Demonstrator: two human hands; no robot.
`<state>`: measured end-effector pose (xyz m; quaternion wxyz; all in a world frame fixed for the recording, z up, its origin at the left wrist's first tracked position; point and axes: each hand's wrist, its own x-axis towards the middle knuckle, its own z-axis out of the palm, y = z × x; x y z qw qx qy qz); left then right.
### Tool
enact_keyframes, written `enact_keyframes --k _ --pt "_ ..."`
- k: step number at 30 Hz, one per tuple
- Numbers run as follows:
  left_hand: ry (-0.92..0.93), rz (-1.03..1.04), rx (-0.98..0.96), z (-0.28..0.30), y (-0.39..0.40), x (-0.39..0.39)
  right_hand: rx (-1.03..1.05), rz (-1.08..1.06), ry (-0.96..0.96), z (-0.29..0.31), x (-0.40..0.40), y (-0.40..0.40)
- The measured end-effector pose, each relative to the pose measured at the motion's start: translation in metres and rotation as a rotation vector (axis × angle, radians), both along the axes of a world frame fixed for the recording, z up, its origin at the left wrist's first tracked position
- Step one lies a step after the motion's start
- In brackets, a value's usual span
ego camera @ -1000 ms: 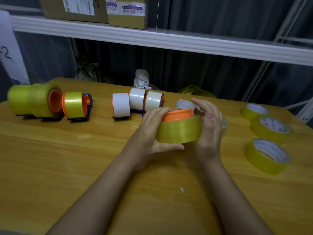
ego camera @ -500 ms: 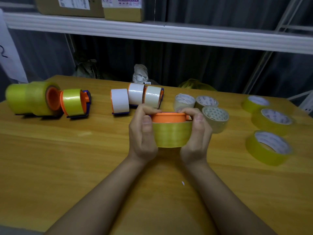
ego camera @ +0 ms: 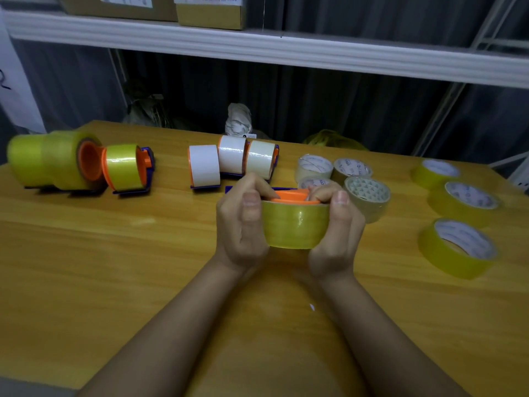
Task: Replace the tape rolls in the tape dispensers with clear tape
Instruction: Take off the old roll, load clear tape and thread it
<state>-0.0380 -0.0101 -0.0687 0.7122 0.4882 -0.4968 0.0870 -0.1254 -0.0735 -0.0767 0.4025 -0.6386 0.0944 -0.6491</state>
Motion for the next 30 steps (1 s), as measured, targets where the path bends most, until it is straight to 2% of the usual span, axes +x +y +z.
enact_keyframes --k 2,6,8,10,13,15,17,20,22,27,30 --pt "-0.065 -0.045 0.084 0.002 0.000 0.002 0.009 -0.033 0.026 0.000 -0.002 -0.003" --pt "-0.123 -0.262 0.318 0.006 0.001 0.018 -0.037 -0.088 0.061 -0.002 -0.007 -0.012" --pt "-0.174 -0.311 0.485 0.005 0.002 0.021 -0.095 -0.111 0.113 -0.004 -0.009 -0.015" --pt "-0.169 -0.358 0.567 0.004 0.003 0.017 -0.116 -0.128 0.157 -0.005 -0.008 -0.016" --pt "-0.040 -0.381 0.534 0.002 0.002 0.007 -0.073 -0.181 0.164 -0.001 -0.006 -0.020" --pt "0.172 -0.387 0.493 0.004 0.001 0.006 -0.038 -0.245 0.178 0.000 -0.005 -0.023" --pt "0.335 -0.412 0.479 0.006 -0.002 0.009 0.018 -0.198 0.262 -0.002 -0.004 -0.021" --pt "0.409 -0.382 0.460 0.014 -0.002 0.006 0.033 -0.014 0.474 -0.008 -0.004 -0.017" --pt "0.464 -0.412 0.459 0.014 -0.002 0.007 0.002 0.035 0.576 -0.008 -0.006 -0.018" --pt "0.562 -0.502 0.416 0.014 0.000 0.010 -0.029 0.108 0.702 0.000 -0.017 -0.020" --pt "0.606 -0.570 0.365 0.015 0.003 0.013 -0.019 0.183 0.696 0.003 -0.020 -0.018"
